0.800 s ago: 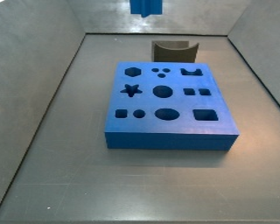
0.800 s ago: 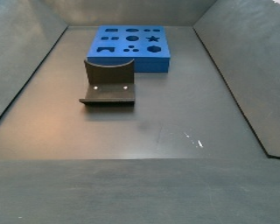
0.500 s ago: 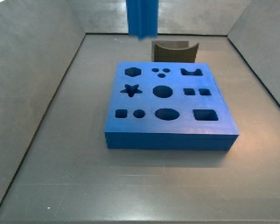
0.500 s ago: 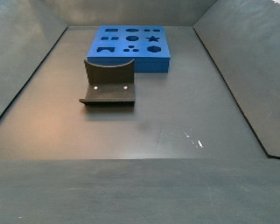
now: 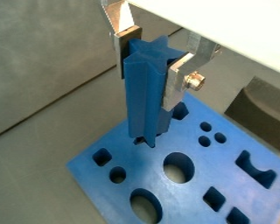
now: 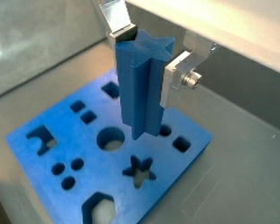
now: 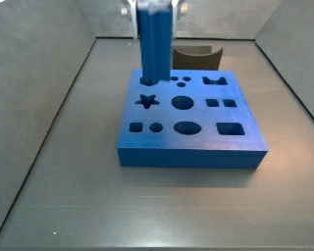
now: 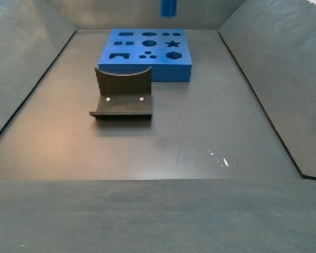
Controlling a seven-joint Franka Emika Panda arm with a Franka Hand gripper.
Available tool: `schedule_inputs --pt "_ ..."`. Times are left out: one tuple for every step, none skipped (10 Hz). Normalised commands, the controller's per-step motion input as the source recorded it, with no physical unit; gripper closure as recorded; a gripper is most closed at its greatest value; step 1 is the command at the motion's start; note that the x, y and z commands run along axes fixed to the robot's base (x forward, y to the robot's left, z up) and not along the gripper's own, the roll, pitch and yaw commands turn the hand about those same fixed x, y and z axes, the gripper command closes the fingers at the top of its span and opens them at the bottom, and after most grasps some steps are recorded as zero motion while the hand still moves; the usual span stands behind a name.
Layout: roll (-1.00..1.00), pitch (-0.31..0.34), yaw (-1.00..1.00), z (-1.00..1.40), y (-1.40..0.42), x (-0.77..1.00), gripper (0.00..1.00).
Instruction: Insert the star object.
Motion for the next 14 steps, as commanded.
schedule_inputs --pt "0.08 0.003 0.00 -0.62 0.19 0.00 1.00" --pt "0.06 0.011 0.00 -0.57 0.21 0.00 1.00" --pt "0.03 0.014 0.00 -0.55 0.19 0.00 1.00" --pt "0.01 0.013 0.00 -0.50 0.19 0.00 1.00" --pt "0.04 0.031 0.00 -0.35 0.19 -0.01 1.00" --pt "0.08 0.037 0.00 -0.21 0.13 -0.01 1.00" --pt "0.05 0.014 0.00 -0.14 0.03 0.00 1.00" --pt "0.03 0.004 0.07 -0.13 0.00 0.00 1.00" --pt "0.07 0.000 0.09 -0.30 0.00 -0.01 1.00" --pt "0.06 0.000 0.07 -0.30 0.00 0.00 1.00" --pt "0.05 0.000 0.09 -0.27 0.00 -0.02 1.00" --pt "0.07 -0.011 0.49 -0.25 0.00 -0.07 1.00" --pt "0.12 -0.027 0.61 -0.20 0.00 -0.08 1.00" --pt "0.09 -0.037 0.54 -0.16 -0.10 -0.07 1.00"
